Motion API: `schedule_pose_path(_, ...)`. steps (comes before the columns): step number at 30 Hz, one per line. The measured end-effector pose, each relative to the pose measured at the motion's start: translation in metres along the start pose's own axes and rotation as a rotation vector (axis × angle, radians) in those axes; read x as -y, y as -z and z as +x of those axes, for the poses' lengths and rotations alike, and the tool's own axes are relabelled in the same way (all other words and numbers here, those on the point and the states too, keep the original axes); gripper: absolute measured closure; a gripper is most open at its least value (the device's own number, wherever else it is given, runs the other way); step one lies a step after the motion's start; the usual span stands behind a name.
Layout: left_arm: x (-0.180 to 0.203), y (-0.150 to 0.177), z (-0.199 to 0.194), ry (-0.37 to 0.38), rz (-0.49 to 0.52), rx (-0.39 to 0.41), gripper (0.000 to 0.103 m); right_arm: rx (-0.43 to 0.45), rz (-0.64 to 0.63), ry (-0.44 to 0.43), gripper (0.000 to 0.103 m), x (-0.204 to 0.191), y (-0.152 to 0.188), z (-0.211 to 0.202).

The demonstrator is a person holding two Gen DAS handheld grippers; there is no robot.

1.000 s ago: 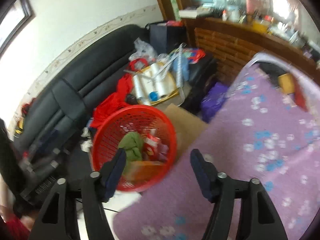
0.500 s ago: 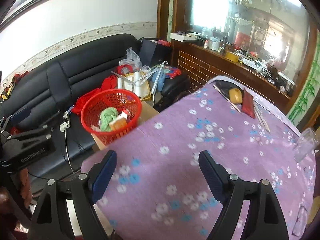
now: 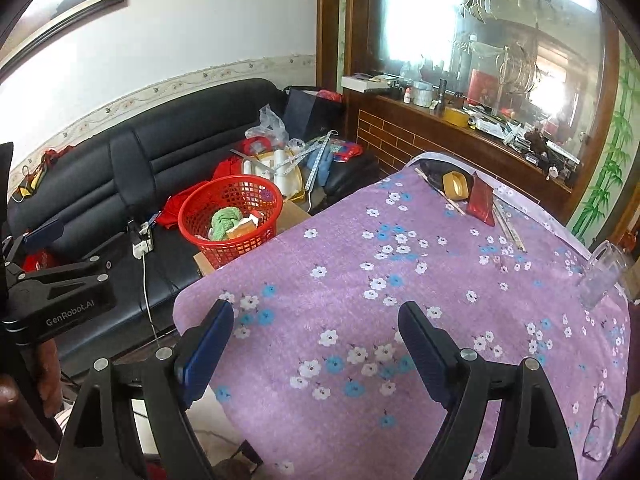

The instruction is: Collect trash

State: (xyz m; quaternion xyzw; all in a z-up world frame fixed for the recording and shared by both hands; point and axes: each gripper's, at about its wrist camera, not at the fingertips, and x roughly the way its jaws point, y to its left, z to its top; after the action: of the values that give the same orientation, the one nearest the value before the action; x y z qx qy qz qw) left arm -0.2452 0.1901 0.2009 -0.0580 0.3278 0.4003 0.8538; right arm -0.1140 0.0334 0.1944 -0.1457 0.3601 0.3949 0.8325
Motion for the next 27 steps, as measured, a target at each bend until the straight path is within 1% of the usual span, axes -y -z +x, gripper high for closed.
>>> schedule_pose_path(5, 0.001, 0.001, -0.006, -0.012, 0.002, 0.021, 0.0, 0.01, -0.01, -0.009, 0.015, -0.005, 0.001, -0.008)
schedule_pose_path(11, 0.001, 0.002, -0.008, -0.014, -0.006, 0.028, 0.0, 0.019, -0.022, -0.008, 0.015, -0.008, -0.002, -0.012)
schedule_pose_path(27, 0.002, -0.003, 0.002, -0.009, -0.001, 0.016, 0.0, 0.013, -0.025, -0.006, 0.015, -0.009, -0.003, -0.008)
